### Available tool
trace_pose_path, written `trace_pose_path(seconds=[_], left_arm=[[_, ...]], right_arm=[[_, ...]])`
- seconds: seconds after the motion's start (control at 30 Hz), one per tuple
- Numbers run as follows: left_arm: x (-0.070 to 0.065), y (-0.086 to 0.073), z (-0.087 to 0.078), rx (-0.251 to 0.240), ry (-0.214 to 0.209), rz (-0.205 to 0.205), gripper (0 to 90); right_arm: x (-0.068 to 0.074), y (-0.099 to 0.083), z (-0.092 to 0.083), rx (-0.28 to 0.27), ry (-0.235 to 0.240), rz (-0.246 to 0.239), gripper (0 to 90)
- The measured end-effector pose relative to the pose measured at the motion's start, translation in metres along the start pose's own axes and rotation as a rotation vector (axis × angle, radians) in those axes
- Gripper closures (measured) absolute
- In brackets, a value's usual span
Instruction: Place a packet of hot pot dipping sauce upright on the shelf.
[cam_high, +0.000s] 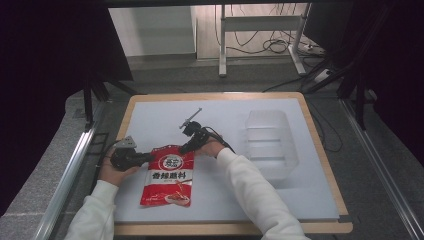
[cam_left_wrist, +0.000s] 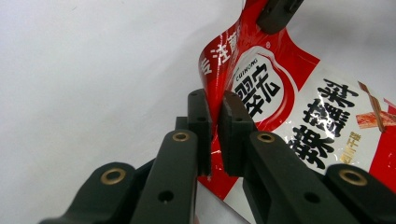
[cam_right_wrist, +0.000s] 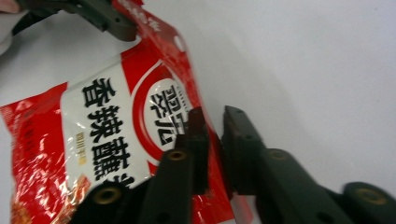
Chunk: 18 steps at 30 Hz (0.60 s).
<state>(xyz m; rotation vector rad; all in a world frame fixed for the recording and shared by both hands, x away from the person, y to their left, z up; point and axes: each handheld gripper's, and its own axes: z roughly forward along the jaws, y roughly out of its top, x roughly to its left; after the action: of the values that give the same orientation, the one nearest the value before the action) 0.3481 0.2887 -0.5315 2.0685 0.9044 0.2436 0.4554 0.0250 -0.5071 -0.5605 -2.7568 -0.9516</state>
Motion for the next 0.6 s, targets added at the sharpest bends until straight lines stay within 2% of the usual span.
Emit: trace_pose_path(seconds=[0.13, 0.23, 0.27, 0.3, 0.33, 0.4, 0.43, 0.47, 0.5, 0.53, 0.6], left_arm=[[0.000, 0.000, 0.000, -0.001, 0.003, 0.003, 83.6], [-0.001, 0.000, -0.001, -0.014, 0.029, 0.008, 80.0], [-0.001, 0.000, -0.001, -0.014, 0.029, 0.008, 76.3], [-0.002, -0.001, -0.003, -0.027, 0.066, 0.008, 72.4], [-0.002, -0.001, -0.003, -0.027, 0.066, 0.008, 69.5], [0.001, -0.001, -0.008, -0.056, 0.065, -0.037, 61.9], [0.001, -0.001, -0.008, -0.056, 0.065, -0.037, 55.7], [0.002, -0.001, -0.012, -0.064, 0.060, -0.072, 49.3], [0.002, -0.001, -0.012, -0.064, 0.060, -0.072, 44.8], [0.002, -0.001, -0.016, -0.075, 0.069, -0.085, 41.3], [0.001, -0.002, -0.018, -0.078, 0.075, -0.087, 37.2]], right_arm=[[0.002, 0.001, -0.002, 0.000, 0.009, -0.020, 87.9], [0.004, 0.001, -0.006, -0.009, 0.019, -0.042, 88.5], [0.004, 0.001, -0.006, -0.009, 0.019, -0.042, 88.5], [0.006, 0.001, -0.009, -0.015, 0.026, -0.046, 88.6], [0.008, 0.002, -0.011, -0.014, 0.027, -0.056, 88.6], [0.012, 0.003, -0.016, -0.019, 0.027, -0.058, 88.7], [0.012, 0.003, -0.016, -0.019, 0.027, -0.058, 88.7], [0.016, 0.004, -0.022, -0.028, 0.029, -0.067, 88.7], [0.016, 0.004, -0.022, -0.028, 0.029, -0.067, 88.7], [0.020, 0.006, -0.029, -0.036, 0.028, -0.068, 88.7], [0.022, 0.007, -0.033, -0.041, 0.025, -0.071, 88.8]])
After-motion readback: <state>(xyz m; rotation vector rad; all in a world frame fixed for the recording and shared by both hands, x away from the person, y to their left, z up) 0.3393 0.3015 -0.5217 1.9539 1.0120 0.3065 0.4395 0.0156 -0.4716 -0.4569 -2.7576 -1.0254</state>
